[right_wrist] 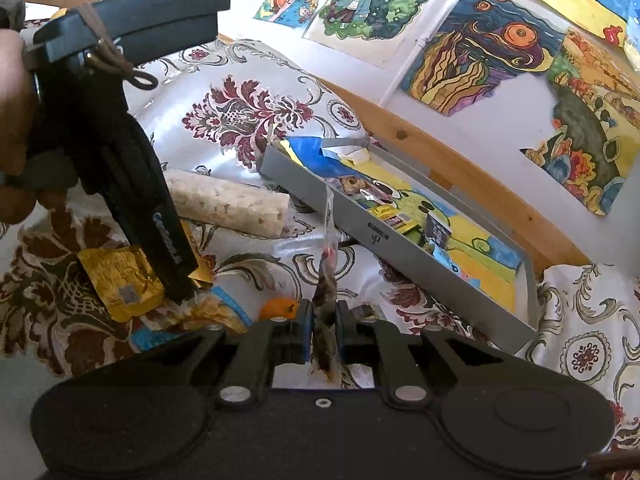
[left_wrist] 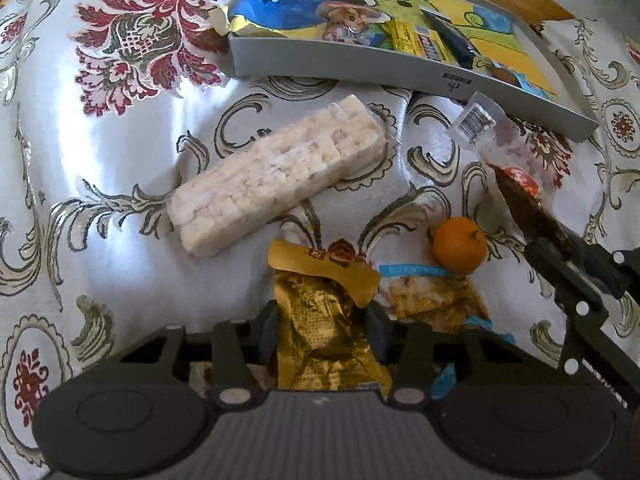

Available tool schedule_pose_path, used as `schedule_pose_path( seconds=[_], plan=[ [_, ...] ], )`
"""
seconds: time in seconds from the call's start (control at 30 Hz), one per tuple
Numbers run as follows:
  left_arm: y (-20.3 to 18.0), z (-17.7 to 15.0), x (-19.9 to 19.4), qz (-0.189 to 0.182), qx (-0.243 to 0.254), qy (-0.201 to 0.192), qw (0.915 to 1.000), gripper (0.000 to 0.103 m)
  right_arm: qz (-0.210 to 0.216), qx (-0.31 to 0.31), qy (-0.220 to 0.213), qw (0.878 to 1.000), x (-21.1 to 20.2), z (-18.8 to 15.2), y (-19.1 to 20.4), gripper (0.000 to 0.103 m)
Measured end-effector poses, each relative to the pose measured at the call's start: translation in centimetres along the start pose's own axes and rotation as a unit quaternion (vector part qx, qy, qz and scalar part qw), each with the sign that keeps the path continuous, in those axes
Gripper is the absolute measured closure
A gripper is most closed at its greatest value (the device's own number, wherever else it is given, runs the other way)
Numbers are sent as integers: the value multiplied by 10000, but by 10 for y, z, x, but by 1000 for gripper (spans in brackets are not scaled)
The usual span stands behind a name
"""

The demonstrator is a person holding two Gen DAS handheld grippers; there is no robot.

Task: Organize snacks
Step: 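Grasp the gold foil packet with the left gripper while the right grasps the small clear packet, then carry the gold packet with the left gripper while the right carries the clear packet to the tray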

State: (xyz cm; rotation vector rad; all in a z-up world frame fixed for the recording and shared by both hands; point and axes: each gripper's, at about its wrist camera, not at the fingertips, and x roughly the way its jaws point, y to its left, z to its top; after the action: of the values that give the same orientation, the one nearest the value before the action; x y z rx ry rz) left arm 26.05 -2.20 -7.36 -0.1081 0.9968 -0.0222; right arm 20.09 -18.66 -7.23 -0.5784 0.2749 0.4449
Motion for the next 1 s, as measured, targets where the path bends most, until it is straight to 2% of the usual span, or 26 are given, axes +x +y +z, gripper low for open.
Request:
schedule_pose_path(
  seconds=[0.17, 0.33, 0.6, 0.8, 1.0],
  plan=[
    [0, -6, -13, -33, 113, -24, 9999, 59, 4, -64, -40, 10000, -3, 1, 2, 92],
    [3, -17, -34, -90, 15, -62, 9999, 59, 4, -133, -136, 9998, -7, 4, 5, 92],
    [3, -17, -55, -137, 52, -319, 9994, 59, -61, -184, -360, 9992, -16, 10, 7, 92],
    [-1, -8, -68, -198, 63, -598, 9980, 59, -189, -162, -551, 9982, -23, 14, 4, 92],
    [-6, 12, -79, -284, 39, -978, 9948, 59, -531, 20, -720, 9960, -25, 19, -11, 92]
  ],
)
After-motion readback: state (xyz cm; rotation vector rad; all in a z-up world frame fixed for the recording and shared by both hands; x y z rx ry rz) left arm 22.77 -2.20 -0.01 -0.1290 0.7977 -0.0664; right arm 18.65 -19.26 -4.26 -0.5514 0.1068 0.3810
